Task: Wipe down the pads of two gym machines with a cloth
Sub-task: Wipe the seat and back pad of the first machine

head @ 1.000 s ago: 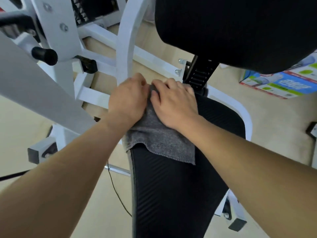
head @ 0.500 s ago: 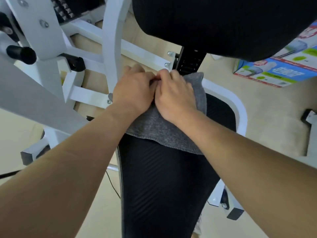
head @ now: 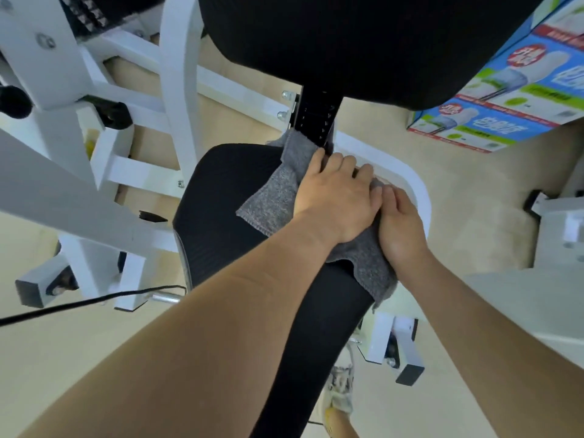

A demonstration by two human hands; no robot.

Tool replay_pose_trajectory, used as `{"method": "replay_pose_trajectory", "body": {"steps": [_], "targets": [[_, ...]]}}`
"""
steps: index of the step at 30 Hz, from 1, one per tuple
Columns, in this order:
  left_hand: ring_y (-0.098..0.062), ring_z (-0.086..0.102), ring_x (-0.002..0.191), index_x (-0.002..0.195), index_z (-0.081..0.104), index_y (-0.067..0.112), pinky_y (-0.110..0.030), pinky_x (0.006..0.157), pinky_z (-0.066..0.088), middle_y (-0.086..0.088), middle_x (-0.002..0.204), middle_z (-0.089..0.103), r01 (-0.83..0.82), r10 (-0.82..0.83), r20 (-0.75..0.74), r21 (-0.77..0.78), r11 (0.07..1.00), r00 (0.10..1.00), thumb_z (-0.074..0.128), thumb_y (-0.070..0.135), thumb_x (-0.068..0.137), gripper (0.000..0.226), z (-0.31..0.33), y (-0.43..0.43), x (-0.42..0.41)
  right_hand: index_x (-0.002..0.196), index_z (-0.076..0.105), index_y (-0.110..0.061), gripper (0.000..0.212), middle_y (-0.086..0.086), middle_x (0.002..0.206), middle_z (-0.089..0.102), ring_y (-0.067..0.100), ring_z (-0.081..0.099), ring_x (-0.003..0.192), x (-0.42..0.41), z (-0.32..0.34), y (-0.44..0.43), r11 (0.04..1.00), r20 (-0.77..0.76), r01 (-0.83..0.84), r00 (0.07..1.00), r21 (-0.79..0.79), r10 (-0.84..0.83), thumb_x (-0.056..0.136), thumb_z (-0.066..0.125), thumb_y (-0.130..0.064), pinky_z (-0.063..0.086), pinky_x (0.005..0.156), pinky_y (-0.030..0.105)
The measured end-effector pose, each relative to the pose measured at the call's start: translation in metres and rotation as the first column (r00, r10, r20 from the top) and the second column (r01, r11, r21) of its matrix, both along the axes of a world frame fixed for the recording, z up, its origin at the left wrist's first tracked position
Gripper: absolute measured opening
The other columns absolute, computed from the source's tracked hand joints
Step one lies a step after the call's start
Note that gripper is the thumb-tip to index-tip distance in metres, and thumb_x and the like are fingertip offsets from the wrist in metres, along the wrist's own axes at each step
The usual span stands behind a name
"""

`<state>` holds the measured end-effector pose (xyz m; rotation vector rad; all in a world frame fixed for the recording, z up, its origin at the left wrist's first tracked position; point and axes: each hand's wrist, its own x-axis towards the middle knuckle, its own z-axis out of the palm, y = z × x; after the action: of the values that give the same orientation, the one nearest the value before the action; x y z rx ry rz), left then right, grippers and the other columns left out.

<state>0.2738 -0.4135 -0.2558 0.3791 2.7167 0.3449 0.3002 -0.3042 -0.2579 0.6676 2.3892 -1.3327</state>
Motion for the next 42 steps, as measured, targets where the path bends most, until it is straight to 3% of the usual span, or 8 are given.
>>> {"method": "replay_pose_trajectory", "body": {"steps": [6,12,16,20,24,31,35,42], "targets": [[-0.019,-0.009,0.148,0.153,-0.001,0.018,-0.047,0.119,-0.006,-0.002,0.162,-0.005,-0.028,0.028,0.066,-0.005,1.000,0.997,0.010,0.041,0.100,0.059,0.013,0.009,0.050,0.149,0.017,-0.021,0.049,0.005,0.144,0.043,0.019,0.044,0.128,0.047,0.016,-0.007,1.000,0.018,0.018,1.000,-0.024,-0.017,0.102,0.026,-0.030,0.029,0.096,0.017],[-0.017,-0.010,0.148,0.153,0.000,0.019,-0.047,0.118,-0.008,0.000,0.162,-0.005,-0.023,0.024,0.044,-0.008,1.000,0.999,0.011,0.041,0.100,0.058,0.034,0.008,0.107,0.144,0.027,-0.023,0.043,-0.009,0.133,0.047,0.008,0.050,0.112,0.099,0.035,0.011,0.955,-0.035,-0.294,0.955,0.034,0.295,0.101,0.027,-0.025,0.036,0.089,0.004],[-0.020,-0.005,0.148,0.153,0.010,0.022,-0.050,0.117,-0.009,0.001,0.162,0.004,-0.242,0.242,-0.007,-0.017,0.970,0.970,0.014,0.043,0.100,0.057,0.051,0.002,0.152,0.148,0.022,-0.016,0.050,0.003,0.156,0.021,0.018,0.021,0.144,0.108,0.044,0.022,0.677,-0.078,-0.626,0.709,0.388,0.701,0.099,0.024,-0.028,0.025,0.115,0.040],[-0.024,-0.007,0.148,0.153,0.006,0.021,-0.050,0.115,-0.012,-0.002,0.162,0.000,-0.533,0.525,-0.096,-0.091,0.841,0.846,0.019,0.038,0.100,0.058,0.063,-0.003,0.191,0.147,0.024,-0.020,0.058,-0.003,0.156,0.022,0.004,0.009,0.142,0.101,0.053,-0.011,0.454,-0.113,-0.829,0.443,0.325,0.889,0.094,0.012,-0.038,0.014,0.119,0.038],[-0.029,0.008,0.148,0.152,0.016,0.016,-0.051,0.117,0.003,-0.007,0.160,0.015,-0.699,0.672,-0.213,-0.088,0.709,0.709,0.032,0.033,0.096,0.060,0.074,0.003,0.243,0.148,0.019,-0.023,0.056,-0.006,0.157,0.019,0.006,0.008,0.145,0.132,0.059,-0.027,0.309,-0.167,-0.889,0.267,0.337,0.949,0.095,0.012,-0.037,0.013,0.119,0.039],[-0.021,-0.001,0.149,0.152,0.015,0.011,-0.037,0.122,0.009,-0.007,0.161,0.011,-0.726,0.776,-0.263,0.275,0.630,0.573,0.029,0.025,0.101,0.055,0.058,0.002,0.309,0.149,0.018,-0.022,0.057,-0.007,0.156,0.021,0.007,0.010,0.145,0.189,0.079,-0.032,0.103,-0.208,-0.895,0.012,0.433,0.978,0.096,0.010,-0.040,0.014,0.119,0.033],[-0.003,0.029,0.139,0.143,0.038,0.027,-0.027,0.116,0.026,0.012,0.151,0.035,-0.689,0.971,0.072,0.716,0.107,0.226,0.038,0.026,0.100,0.043,0.063,-0.009,0.309,0.146,0.027,-0.023,0.056,-0.005,0.154,0.029,0.012,0.022,0.138,0.176,0.087,-0.043,0.080,-0.185,-0.838,-0.024,0.539,0.983,0.095,0.022,-0.045,0.024,0.111,0.029],[-0.003,0.056,0.104,0.125,0.051,0.027,-0.020,0.089,0.043,0.010,0.116,0.061,-0.571,0.908,0.318,0.813,-0.113,0.274,0.036,0.027,0.099,0.030,0.049,-0.040,0.285,0.148,0.021,-0.029,0.057,-0.010,0.157,0.019,0.015,0.013,0.145,0.168,0.074,-0.067,0.034,-0.103,-0.761,-0.042,0.648,0.994,0.094,0.017,-0.046,0.011,0.115,0.044]]}}
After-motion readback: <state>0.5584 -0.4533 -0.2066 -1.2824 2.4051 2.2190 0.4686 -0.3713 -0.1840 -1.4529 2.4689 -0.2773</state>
